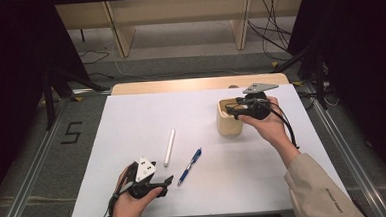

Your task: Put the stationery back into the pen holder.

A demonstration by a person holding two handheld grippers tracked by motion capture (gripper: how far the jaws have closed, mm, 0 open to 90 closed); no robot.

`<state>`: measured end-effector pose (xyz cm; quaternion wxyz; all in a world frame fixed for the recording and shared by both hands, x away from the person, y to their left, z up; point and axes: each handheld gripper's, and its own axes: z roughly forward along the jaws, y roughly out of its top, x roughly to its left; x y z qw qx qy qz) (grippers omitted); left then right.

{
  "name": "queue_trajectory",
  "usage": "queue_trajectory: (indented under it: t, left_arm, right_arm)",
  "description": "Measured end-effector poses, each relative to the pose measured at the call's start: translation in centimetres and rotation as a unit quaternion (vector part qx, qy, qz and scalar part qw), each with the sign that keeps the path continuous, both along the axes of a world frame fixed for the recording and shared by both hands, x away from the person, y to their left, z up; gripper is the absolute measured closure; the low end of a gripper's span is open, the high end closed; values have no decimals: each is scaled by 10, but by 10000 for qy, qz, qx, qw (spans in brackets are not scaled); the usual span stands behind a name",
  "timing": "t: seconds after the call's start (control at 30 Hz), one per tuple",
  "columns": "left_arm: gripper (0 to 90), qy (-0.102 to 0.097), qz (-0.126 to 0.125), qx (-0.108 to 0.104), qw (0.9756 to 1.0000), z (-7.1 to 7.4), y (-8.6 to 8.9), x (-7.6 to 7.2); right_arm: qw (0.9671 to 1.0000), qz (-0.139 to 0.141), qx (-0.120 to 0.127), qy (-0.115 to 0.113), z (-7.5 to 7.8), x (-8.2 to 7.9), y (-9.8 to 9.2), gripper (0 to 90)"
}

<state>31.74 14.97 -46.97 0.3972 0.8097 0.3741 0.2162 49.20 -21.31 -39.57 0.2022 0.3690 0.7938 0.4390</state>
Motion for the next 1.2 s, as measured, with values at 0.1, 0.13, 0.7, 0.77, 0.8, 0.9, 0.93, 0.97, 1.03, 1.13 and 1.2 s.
queue_trajectory:
  t: [0.1, 0.13, 0.7, 0.77, 0.8, 0.9, 0.93, 0.97, 1.03, 1.13, 1.2]
  left_arm:
    - [248, 16, 5, -15, 10000, 0, -1, 0]
    - [248, 25, -19, 29, 10000, 0, 0, 0]
    - [255, 41, -5, 4, 10000, -1, -2, 0]
    - [256, 37, 5, 8, 10000, -1, -2, 0]
    - [257, 45, -2, 11, 10000, -1, -2, 0]
    - [260, 33, 5, 22, 10000, -1, -3, 0]
    - [262, 35, 13, 1, 10000, -2, -4, 0]
    - [262, 56, 0, 26, 10000, -2, -4, 0]
    - [264, 58, -6, 24, 10000, -2, -5, 0]
    - [265, 64, 1, 30, 10000, -2, -4, 1]
    - [266, 69, 4, 28, 10000, -2, -4, 1]
  right_arm:
    - [10000, -22, 59, -18, 3, -4, -5, 371]
    - [9999, -32, 89, -63, 5, -6, -7, 363]
    - [10000, -39, 18, 15, 10, -29, -27, 262]
    - [10000, -39, -1, 2, 8, -33, -31, 259]
    - [10000, -43, -6, 20, 7, -36, -34, 255]
    - [10000, -82, 14, 30, 5, -42, -40, 247]
    - [9999, -93, 28, 30, 5, -44, -42, 246]
    - [9999, -98, 45, 52, 4, -46, -44, 244]
    - [9999, -81, 31, 85, 3, -49, -47, 233]
    - [9999, -86, 41, 123, -1, -53, -51, 230]
    - [9998, -90, 24, 157, -4, -56, -54, 224]
